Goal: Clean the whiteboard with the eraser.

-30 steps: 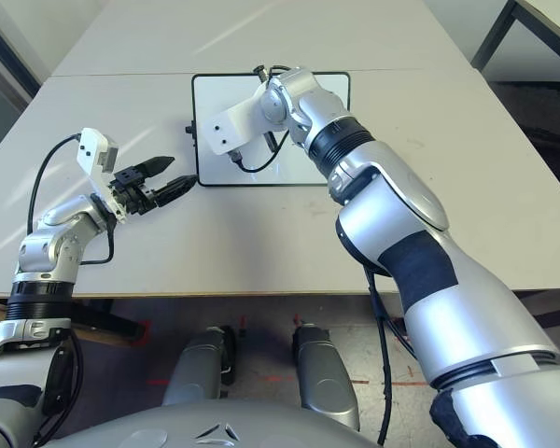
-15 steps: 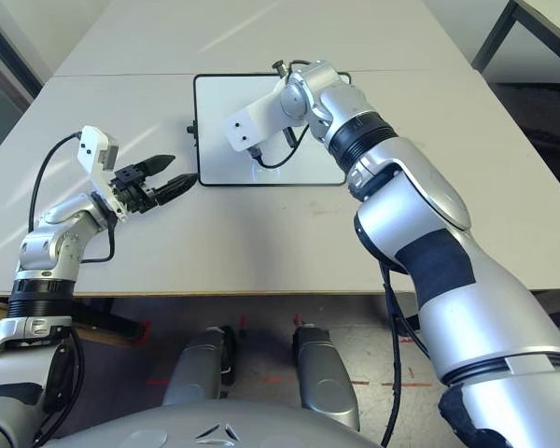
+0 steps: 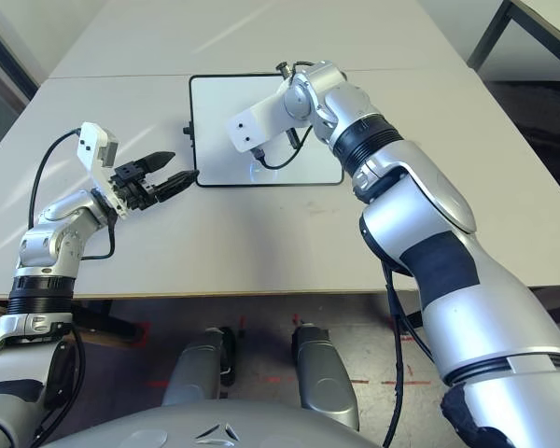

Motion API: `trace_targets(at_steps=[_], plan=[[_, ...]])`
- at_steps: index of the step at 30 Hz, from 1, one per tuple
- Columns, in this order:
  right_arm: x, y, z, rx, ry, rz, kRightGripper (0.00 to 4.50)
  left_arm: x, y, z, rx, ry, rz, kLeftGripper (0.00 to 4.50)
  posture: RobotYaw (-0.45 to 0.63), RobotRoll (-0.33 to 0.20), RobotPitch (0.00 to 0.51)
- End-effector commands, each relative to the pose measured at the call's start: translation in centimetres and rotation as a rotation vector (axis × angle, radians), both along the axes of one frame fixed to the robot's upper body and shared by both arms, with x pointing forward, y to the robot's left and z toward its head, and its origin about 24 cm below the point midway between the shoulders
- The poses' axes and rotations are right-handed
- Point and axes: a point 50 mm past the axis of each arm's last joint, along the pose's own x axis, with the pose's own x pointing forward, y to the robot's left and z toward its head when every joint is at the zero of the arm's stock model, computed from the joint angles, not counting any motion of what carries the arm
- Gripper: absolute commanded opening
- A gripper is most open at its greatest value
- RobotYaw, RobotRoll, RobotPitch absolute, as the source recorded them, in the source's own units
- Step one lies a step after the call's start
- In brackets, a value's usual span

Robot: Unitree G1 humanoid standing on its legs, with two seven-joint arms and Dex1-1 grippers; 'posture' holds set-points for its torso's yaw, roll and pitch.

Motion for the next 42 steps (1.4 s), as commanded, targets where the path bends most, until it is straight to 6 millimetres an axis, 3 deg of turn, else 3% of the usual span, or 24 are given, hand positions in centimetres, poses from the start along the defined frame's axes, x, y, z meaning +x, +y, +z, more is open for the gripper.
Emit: trace_targets(at_steps=[1, 13, 23, 42], plan=[[-0.2, 0.6, -1.3, -0.008, 0.043, 0.005, 0.05, -0.2, 0.0, -0.3, 0.019, 0.014, -0.007, 4.5, -0.09, 0.0, 0.132], [-0.8, 2.7, -1.8, 0.003, 0.045, 0.056, 0.05, -0.3, -0.1, -0.4, 0.014, 0.015, -0.003, 4.5, -0.09, 0.0, 0.13], [-1.0, 3.0, -2.1, -0.002, 0.051, 0.068, 0.05, -0.3, -0.1, -0.5, 0.013, 0.016, -0.006, 4.5, -0.09, 0.0, 0.131], [0.3, -2.7, -1.6, -0.064, 0.055, -0.06, 0.04, -0.1, -0.1, -0.4, 0.017, 0.017, -0.013, 4.5, -0.11, 0.0, 0.132]])
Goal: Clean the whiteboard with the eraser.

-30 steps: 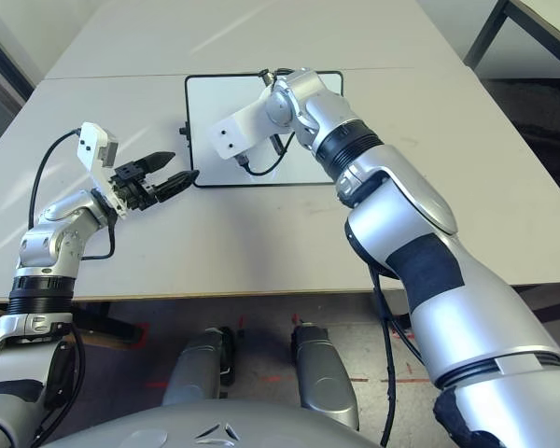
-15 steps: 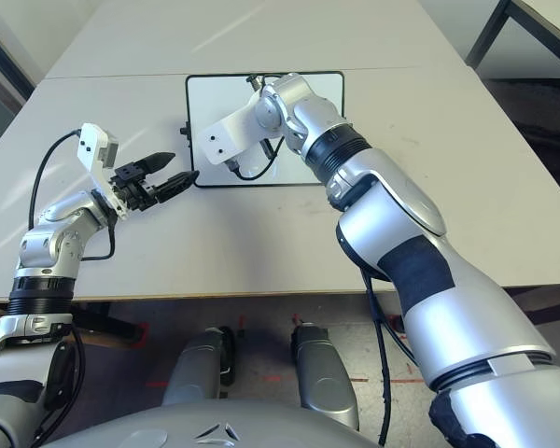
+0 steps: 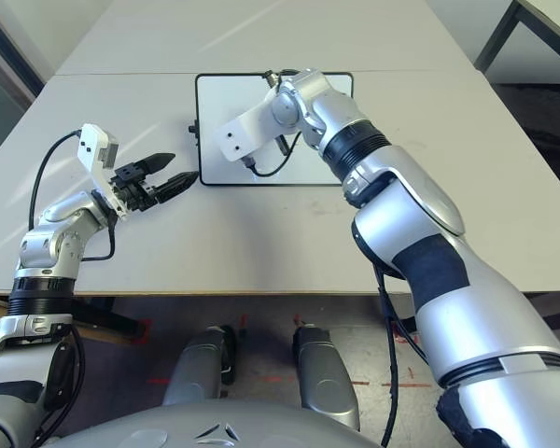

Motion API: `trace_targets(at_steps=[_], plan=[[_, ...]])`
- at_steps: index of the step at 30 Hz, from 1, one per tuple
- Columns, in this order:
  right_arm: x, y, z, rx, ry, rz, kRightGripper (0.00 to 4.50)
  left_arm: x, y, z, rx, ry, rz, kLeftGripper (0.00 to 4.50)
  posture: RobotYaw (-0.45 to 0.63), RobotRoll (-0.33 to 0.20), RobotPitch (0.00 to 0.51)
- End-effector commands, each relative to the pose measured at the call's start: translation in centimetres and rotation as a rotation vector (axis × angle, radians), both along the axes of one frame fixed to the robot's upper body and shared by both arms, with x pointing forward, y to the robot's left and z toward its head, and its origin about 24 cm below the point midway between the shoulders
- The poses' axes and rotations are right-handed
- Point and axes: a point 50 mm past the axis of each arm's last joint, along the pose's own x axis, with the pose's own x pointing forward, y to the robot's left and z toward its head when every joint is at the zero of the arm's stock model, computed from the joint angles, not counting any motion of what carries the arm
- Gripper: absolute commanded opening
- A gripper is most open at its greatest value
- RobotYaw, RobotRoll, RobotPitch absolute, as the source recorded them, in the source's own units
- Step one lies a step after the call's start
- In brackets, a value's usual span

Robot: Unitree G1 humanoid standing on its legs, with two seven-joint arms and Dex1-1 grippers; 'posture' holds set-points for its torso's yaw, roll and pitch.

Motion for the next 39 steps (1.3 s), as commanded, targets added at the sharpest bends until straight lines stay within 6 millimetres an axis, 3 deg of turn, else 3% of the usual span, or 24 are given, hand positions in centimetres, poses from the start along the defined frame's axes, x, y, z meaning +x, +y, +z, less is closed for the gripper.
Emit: trace_targets(at_steps=[1, 6, 10, 14, 19, 24, 30, 39], plan=[[0.3, -2.1, -1.5, -0.033, 0.053, -0.076, 0.04, 0.0, -0.2, -0.2, 0.017, 0.011, -0.015, 4.5, -0.11, 0.0, 0.132], [0.0, -2.3, -0.7, 0.06, 0.122, -0.071, 0.04, 0.1, -0.3, -0.2, 0.018, 0.01, -0.018, 4.5, -0.11, 0.0, 0.131], [-1.3, -2.5, 1.3, 0.175, 0.247, -0.01, 0.04, 0.1, -0.3, -0.2, 0.017, 0.01, -0.02, 4.5, -0.12, 0.0, 0.133], [-3.0, -5.2, 3.3, 0.201, 0.325, 0.025, 0.04, 0.2, -0.4, -0.3, 0.016, 0.012, -0.024, 4.5, -0.13, 0.0, 0.135], [-4.5, -8.3, 4.2, 0.202, 0.375, 0.0, 0.04, 0.4, -0.6, -0.3, 0.013, 0.013, -0.031, 4.5, -0.14, 0.0, 0.136], [-4.7, -13.3, 2.8, 0.185, 0.422, -0.165, 0.03, 0.7, -0.7, -0.3, 0.014, 0.011, -0.037, 4.5, -0.15, 0.0, 0.135], [-3.9, -16.9, -0.2, 0.211, 0.474, -0.339, 0.03, 0.7, -0.6, -0.1, 0.017, 0.008, -0.038, 4.5, -0.15, 0.0, 0.134], [-2.1, -19.7, -2.8, 0.274, 0.396, -0.557, 0.03, 0.7, -0.1, 0.2, 0.029, 0.005, -0.033, 4.5, -0.14, 0.0, 0.133]])
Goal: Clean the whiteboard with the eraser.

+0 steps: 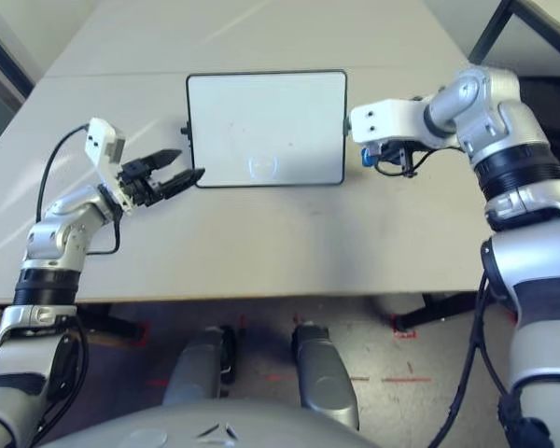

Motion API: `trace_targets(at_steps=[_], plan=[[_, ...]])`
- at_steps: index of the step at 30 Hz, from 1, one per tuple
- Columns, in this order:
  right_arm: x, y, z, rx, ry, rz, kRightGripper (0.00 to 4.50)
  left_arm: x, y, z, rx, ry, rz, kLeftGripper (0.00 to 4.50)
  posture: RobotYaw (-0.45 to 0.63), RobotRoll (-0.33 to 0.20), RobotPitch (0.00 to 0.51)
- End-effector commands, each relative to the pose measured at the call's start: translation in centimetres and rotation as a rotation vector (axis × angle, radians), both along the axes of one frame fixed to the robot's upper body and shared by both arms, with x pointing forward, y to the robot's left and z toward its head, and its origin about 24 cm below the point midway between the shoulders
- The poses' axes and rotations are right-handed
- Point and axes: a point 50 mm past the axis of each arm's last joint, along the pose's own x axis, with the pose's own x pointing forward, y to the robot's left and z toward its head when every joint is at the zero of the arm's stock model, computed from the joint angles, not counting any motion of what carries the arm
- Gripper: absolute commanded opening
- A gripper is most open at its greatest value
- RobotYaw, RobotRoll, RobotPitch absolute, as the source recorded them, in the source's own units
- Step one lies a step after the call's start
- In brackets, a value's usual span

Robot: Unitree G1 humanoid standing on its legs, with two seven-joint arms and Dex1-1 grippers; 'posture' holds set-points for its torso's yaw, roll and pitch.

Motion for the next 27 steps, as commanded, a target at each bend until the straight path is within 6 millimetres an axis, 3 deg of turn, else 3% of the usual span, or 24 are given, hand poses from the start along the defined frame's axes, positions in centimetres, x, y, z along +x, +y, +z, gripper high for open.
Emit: trace_targets(at_steps=[1, 14, 27], plan=[[0.4, -1.0, -0.2, -0.016, -0.043, -0.077, 0.03, -0.1, 0.5, -0.1, 0.024, 0.012, 0.005, 4.5, -0.14, 0.0, 0.133], [0.1, -2.2, -2.5, 0.04, 0.006, -0.201, 0.03, -0.1, 1.0, 0.2, 0.041, 0.012, 0.008, 4.5, -0.14, 0.0, 0.131], [-0.4, -2.5, -3.1, 0.3, 0.138, -0.499, 0.03, 0.3, 0.6, 0.1, 0.044, 0.013, -0.005, 4.5, -0.16, 0.0, 0.13]])
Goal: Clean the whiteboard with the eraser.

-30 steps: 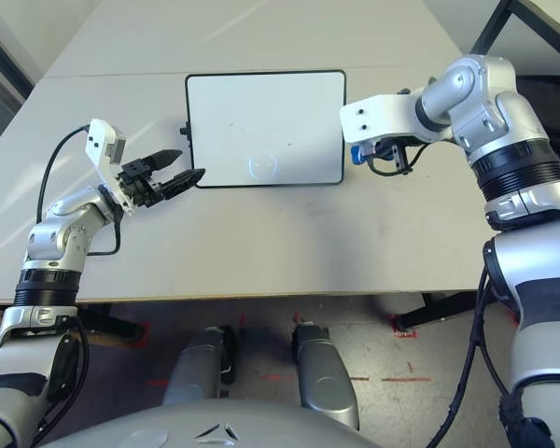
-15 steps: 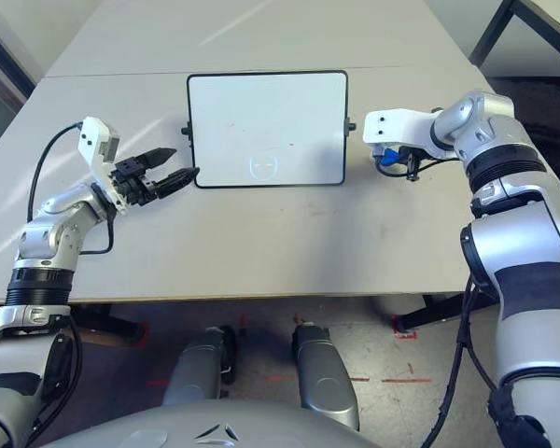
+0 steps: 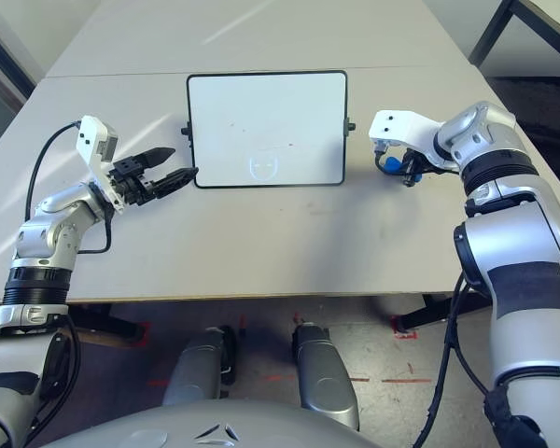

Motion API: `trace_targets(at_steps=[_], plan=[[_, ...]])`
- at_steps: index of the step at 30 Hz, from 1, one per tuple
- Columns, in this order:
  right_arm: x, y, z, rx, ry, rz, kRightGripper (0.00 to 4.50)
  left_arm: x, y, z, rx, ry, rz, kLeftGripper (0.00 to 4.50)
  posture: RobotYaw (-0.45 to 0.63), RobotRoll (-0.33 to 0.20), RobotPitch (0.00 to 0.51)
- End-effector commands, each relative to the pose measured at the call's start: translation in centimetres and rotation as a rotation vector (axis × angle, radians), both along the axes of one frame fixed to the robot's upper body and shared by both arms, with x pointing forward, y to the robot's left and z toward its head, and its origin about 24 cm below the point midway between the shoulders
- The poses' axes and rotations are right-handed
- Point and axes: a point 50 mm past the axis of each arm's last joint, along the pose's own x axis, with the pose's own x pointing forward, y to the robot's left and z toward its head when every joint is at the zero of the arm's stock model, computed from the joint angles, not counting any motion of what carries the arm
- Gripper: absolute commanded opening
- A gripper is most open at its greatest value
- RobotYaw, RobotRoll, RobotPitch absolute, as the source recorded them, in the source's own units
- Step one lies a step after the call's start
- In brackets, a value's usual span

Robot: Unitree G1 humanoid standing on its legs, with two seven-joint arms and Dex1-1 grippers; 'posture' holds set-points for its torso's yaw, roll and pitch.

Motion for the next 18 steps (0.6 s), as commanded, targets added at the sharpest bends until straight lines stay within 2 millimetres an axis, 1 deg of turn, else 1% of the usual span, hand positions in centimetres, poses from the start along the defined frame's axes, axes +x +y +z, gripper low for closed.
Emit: trace_targets(at_steps=[1, 2, 5, 9, 14, 18], plan=[[-0.1, 0.0, -0.1, 0.074, 0.023, -0.081, 0.03, 0.2, -0.3, 0.0, 0.019, 0.0, -0.015, 4.5, -0.16, 0.0, 0.13], [-0.1, -0.1, -0.1, 0.078, 0.013, -0.095, 0.03, 0.2, -0.3, 0.0, 0.019, 0.0, -0.016, 4.5, -0.16, 0.0, 0.13], [0.0, 0.0, 0.2, 0.111, -0.013, -0.123, 1.07, 0.2, -0.2, 0.0, 0.019, -0.001, -0.015, 4.5, -0.15, 0.0, 0.128], [0.2, 0.0, 0.9, 0.159, -0.049, -0.117, 2.6, 0.1, 0.2, 0.2, 0.019, -0.008, -0.002, 4.5, -0.14, 0.0, 0.125], [0.2, -0.5, 2.6, 0.319, -0.153, -0.156, 4.47, -0.2, 1.5, 1.3, -0.003, -0.042, 0.056, 4.5, -0.13, 0.0, 0.129], [0.1, -1.9, 3.9, 0.499, -0.331, -0.218, 4.47, -0.5, 3.1, 2.8, -0.046, -0.092, 0.156, 4.5, -0.12, 0.0, 0.138]])
